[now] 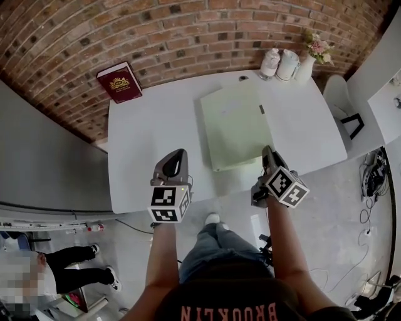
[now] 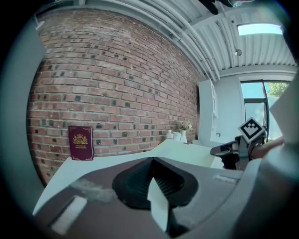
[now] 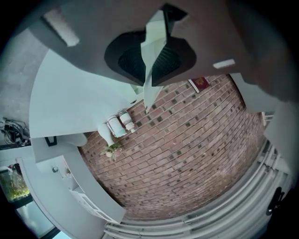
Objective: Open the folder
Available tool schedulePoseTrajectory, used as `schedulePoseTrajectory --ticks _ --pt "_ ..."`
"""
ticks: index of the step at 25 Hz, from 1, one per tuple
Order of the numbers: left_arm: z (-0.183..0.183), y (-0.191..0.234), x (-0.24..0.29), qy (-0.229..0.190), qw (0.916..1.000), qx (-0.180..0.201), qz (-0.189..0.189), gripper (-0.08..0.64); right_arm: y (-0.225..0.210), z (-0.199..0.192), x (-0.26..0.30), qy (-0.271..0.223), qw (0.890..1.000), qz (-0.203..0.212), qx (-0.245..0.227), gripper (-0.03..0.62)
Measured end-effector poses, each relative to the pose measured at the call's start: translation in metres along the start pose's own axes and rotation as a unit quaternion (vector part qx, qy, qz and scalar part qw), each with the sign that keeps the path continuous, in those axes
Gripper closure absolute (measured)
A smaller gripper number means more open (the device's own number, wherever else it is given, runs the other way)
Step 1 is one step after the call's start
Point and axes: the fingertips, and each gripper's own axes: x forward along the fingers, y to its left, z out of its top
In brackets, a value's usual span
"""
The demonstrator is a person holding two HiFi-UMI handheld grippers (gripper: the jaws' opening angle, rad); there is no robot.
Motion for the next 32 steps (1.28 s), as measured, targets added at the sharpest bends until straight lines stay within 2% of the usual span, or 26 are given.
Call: schedulePoseTrajectory --ticks 9,17,24,32 --pt "0.001 0.005 -0.039 -0.006 0.9987 -0.010 0.051 0.569 0.036 0.003 -0.007 0.022 0.997 0.041 -0.063 0.552" --pt "-0.010 0.014 -0.067 0.005 0.9968 -0.012 0.079 0.569 0.061 0.002 -0.010 0.011 0.995 0.061 -0.082 0.571" --pt "-0.002 0.046 -0.082 -0.010 0.9960 -0.011 0.088 0.569 0.092 -0.004 -0.010 -0.004 0.993 0.069 -0.094 0.583" --pt "0.019 0.071 -0.088 -0.034 0.9967 0.000 0.074 0.569 0.132 -0.012 -0.011 -0.011 0.991 0.080 -0.109 0.591"
